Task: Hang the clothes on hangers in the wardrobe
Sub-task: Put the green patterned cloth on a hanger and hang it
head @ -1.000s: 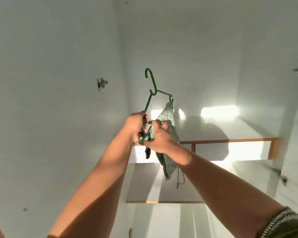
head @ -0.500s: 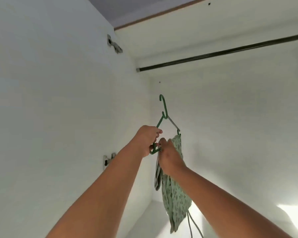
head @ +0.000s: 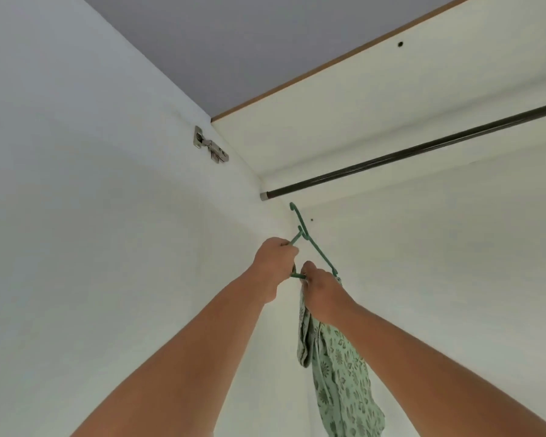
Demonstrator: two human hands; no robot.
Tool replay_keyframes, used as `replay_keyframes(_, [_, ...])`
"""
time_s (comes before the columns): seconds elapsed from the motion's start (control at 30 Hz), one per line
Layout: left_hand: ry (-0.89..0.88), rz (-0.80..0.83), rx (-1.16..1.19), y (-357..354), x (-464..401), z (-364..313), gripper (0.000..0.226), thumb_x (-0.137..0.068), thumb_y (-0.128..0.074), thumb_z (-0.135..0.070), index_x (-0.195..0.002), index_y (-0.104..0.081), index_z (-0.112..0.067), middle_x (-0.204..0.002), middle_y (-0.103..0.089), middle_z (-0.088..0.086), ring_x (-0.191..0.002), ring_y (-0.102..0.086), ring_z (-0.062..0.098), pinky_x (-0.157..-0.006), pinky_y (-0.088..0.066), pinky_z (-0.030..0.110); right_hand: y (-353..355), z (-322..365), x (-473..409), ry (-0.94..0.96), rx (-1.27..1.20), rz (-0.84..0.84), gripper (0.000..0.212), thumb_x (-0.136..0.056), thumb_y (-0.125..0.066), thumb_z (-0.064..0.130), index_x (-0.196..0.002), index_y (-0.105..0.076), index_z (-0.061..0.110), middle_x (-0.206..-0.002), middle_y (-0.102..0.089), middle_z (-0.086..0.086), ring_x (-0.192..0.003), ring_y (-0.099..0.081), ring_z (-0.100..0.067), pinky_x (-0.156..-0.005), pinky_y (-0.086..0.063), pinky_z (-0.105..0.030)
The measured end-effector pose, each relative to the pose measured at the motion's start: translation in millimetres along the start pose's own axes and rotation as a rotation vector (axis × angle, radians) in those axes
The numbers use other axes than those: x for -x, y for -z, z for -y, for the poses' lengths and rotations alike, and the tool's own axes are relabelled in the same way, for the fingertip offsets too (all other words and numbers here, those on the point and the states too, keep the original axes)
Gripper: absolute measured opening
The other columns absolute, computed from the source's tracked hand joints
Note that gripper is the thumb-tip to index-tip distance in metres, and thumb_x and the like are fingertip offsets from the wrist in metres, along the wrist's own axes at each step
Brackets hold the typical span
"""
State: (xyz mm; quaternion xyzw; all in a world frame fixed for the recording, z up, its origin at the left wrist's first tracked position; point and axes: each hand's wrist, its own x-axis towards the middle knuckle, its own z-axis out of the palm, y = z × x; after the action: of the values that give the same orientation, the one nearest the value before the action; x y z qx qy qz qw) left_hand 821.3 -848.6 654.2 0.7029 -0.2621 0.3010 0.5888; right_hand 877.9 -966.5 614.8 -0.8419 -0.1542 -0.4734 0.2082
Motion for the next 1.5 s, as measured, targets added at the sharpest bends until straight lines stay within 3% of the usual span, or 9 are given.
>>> replay_keyframes(0.13, [-0.076,0.053,0.049,7.0,-50.4,10.1,0.010,-0.093,-0.058,-0.010,-0.087,-0.059,-0.017,-0.092,-0.055,0.009,-0.083,-0.054,0.019,-0.084,-0.054,0.036,-13.2,-11.5,-51.3,0.024,0.017,-0.070,0.008,-0.100,-0.031,0.008,-0.094,-0.035,0.012,-0.070,-0.047,-0.006,-0.052,-0.041,-0.017,-0.044,-0.029,-0.029])
replay_keyframes(0.4, [-0.211,-0.056,-0.066,3.0,-129.9,38.3,0.009,-0.094,-0.052,-0.003,-0.097,-0.061,-0.005,-0.100,-0.069,0.016,-0.084,-0.070,0.027,-0.069,-0.061,0.033,-53.2,-39.8,-126.3,0.056,0.037,-0.089,0.009,-0.097,-0.033,0.006,-0.098,-0.030,0.013,-0.073,-0.051,-0.011,-0.056,-0.044,-0.024,-0.051,-0.038,-0.036])
replay_keyframes(0.67, [-0.255,-0.133,-0.172,-6.2,-199.4,33.4,0.016,-0.090,-0.054,-0.003,-0.079,-0.065,-0.002,-0.072,-0.068,0.010,-0.074,-0.071,0.026,-0.080,-0.059,0.040,-59.4,-56.2,-194.3,0.045,0.048,-0.140,0.009,-0.097,-0.034,0.003,-0.103,-0.034,0.010,-0.073,-0.039,0.000,-0.053,-0.038,-0.016,-0.045,-0.029,-0.028])
replay_keyframes(0.8, [-0.253,-0.158,-0.180,-9.4,-226.1,35.6,0.011,-0.094,-0.052,-0.006,-0.090,-0.062,-0.003,-0.047,-0.062,-0.006,-0.072,-0.068,0.023,-0.074,-0.061,0.034,-64.2,-60.6,-219.4,0.044,0.021,-0.149,0.027,-0.098,-0.035,0.005,-0.124,-0.040,0.010,-0.070,-0.030,-0.009,-0.057,-0.031,-0.012,-0.062,-0.037,-0.032])
replay_keyframes(1.03, [-0.313,-0.209,-0.232,-16.0,-253.1,42.3,0.015,-0.093,-0.052,-0.006,-0.098,-0.060,0.005,-0.089,-0.067,0.013,-0.087,-0.070,0.030,-0.086,-0.057,0.041,-76.1,-67.4,-252.5,0.039,-0.015,-0.204,0.028,-0.098,-0.035,0.006,-0.124,-0.041,0.008,-0.070,-0.031,-0.010,-0.059,-0.036,-0.016,-0.074,-0.039,-0.034])
replay_keyframes(1.13, [-0.320,-0.229,-0.218,-13.1,-261.0,37.4,0.017,-0.097,-0.051,-0.011,-0.089,-0.060,0.000,-0.076,-0.065,0.009,-0.085,-0.071,0.030,-0.087,-0.057,0.041,-74.1,-62.6,-264.4,0.054,-0.031,-0.223,0.025,-0.097,-0.034,0.005,-0.122,-0.040,0.007,-0.071,-0.031,-0.008,-0.073,-0.046,-0.024,-0.072,-0.040,-0.032])
replay_keyframes(1.23, [-0.333,-0.245,-0.216,-9.8,-262.4,32.6,0.020,-0.095,-0.053,-0.010,-0.080,-0.063,-0.001,-0.074,-0.066,0.010,-0.085,-0.072,0.032,-0.087,-0.057,0.042,-74.4,-56.6,-269.5,0.054,-0.030,-0.207,0.013,-0.096,-0.033,0.000,-0.107,-0.031,0.007,-0.076,-0.038,-0.003,-0.060,-0.043,-0.019,-0.052,-0.035,-0.030])
replay_keyframes(1.4, [-0.342,-0.269,-0.271,-5.0,-254.3,37.1,0.022,-0.096,-0.050,-0.010,-0.081,-0.064,-0.002,-0.074,-0.066,0.009,-0.078,-0.072,0.030,-0.083,-0.058,0.042,-79.5,-50.0,-256.8,0.106,-0.058,-0.203,0.011,-0.098,-0.034,0.005,-0.103,-0.028,0.013,-0.091,-0.045,-0.013,-0.079,-0.045,-0.028,-0.070,-0.038,-0.037])
replay_keyframes(1.5, [-0.365,-0.291,-0.311,-0.2,-247.6,38.6,0.023,-0.097,-0.048,-0.011,-0.086,-0.065,-0.001,-0.075,-0.066,0.009,-0.078,-0.072,0.030,-0.082,-0.059,0.042,-85.9,-43.4,-252.4,0.094,-0.066,-0.167,0.015,-0.096,-0.034,0.001,-0.101,-0.025,0.011,-0.080,-0.044,-0.009,-0.065,-0.045,-0.024,-0.055,-0.037,-0.032])
